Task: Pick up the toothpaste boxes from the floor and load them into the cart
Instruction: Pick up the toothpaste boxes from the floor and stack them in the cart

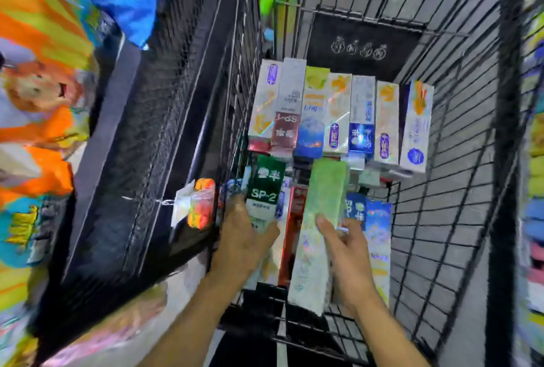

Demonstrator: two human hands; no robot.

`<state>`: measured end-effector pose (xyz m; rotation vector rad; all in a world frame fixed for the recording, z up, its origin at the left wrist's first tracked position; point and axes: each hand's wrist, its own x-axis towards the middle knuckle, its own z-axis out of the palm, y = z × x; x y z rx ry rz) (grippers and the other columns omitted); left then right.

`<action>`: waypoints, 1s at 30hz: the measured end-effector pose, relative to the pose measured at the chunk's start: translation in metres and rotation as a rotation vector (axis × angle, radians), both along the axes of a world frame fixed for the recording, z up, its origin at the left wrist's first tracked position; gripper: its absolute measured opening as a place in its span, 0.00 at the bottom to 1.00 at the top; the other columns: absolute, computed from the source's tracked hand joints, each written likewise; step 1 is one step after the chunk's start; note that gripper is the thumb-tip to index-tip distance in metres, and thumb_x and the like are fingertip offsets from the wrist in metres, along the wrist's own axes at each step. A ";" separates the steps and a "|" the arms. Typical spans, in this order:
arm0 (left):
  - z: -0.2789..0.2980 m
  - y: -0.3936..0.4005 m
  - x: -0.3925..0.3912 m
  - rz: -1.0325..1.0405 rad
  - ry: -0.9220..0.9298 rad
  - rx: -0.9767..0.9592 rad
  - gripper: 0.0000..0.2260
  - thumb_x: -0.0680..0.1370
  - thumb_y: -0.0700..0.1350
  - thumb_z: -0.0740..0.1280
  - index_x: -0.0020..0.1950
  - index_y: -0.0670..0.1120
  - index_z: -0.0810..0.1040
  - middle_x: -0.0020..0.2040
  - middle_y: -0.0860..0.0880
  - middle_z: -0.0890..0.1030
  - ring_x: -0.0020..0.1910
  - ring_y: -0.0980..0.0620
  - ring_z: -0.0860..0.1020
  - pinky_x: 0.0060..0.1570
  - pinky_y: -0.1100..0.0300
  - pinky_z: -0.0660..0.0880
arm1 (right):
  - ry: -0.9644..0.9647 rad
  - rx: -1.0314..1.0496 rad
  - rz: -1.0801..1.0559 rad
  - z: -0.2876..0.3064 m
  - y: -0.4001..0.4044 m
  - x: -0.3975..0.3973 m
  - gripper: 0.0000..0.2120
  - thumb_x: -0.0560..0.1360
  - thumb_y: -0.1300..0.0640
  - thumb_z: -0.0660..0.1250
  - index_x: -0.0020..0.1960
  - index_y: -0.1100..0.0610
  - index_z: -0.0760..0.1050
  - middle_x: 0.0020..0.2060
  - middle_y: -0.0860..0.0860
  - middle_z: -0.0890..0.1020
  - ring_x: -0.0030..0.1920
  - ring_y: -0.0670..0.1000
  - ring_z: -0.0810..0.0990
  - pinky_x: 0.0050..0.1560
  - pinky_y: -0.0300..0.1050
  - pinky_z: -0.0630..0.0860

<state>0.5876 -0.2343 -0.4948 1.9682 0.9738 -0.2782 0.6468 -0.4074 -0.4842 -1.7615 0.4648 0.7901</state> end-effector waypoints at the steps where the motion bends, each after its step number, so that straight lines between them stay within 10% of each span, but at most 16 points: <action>1: -0.008 0.000 0.000 -0.001 0.014 0.001 0.36 0.75 0.55 0.75 0.76 0.44 0.63 0.71 0.46 0.72 0.70 0.48 0.71 0.68 0.55 0.69 | -0.008 -0.015 0.011 -0.008 0.003 0.000 0.29 0.72 0.40 0.74 0.51 0.62 0.66 0.31 0.51 0.65 0.33 0.51 0.63 0.36 0.46 0.61; 10: -0.035 -0.020 -0.009 -0.039 0.062 0.139 0.40 0.82 0.55 0.64 0.83 0.45 0.41 0.83 0.45 0.48 0.81 0.47 0.51 0.76 0.57 0.52 | -0.088 -0.179 0.176 -0.036 0.014 -0.015 0.19 0.74 0.37 0.70 0.47 0.48 0.65 0.32 0.50 0.68 0.31 0.51 0.68 0.35 0.47 0.65; 14: -0.040 -0.021 -0.024 -0.318 -0.033 0.540 0.36 0.81 0.49 0.67 0.81 0.37 0.52 0.81 0.37 0.54 0.81 0.42 0.55 0.77 0.51 0.59 | -0.070 -0.182 0.227 -0.038 0.012 -0.020 0.23 0.74 0.35 0.69 0.57 0.44 0.61 0.34 0.53 0.69 0.34 0.53 0.72 0.37 0.47 0.69; 22: 0.025 0.002 -0.029 -0.409 -0.361 0.674 0.22 0.81 0.44 0.60 0.74 0.36 0.70 0.74 0.37 0.70 0.78 0.39 0.61 0.75 0.41 0.63 | -0.148 -0.028 0.278 -0.048 0.022 -0.027 0.20 0.77 0.37 0.66 0.63 0.47 0.75 0.38 0.44 0.81 0.35 0.44 0.77 0.42 0.41 0.74; 30: 0.005 0.034 -0.045 -0.523 -0.206 0.722 0.30 0.81 0.51 0.60 0.81 0.43 0.57 0.81 0.44 0.57 0.79 0.40 0.55 0.77 0.45 0.55 | -0.192 -0.011 0.312 -0.058 0.044 -0.035 0.27 0.81 0.42 0.61 0.77 0.47 0.60 0.41 0.41 0.73 0.36 0.40 0.73 0.40 0.41 0.71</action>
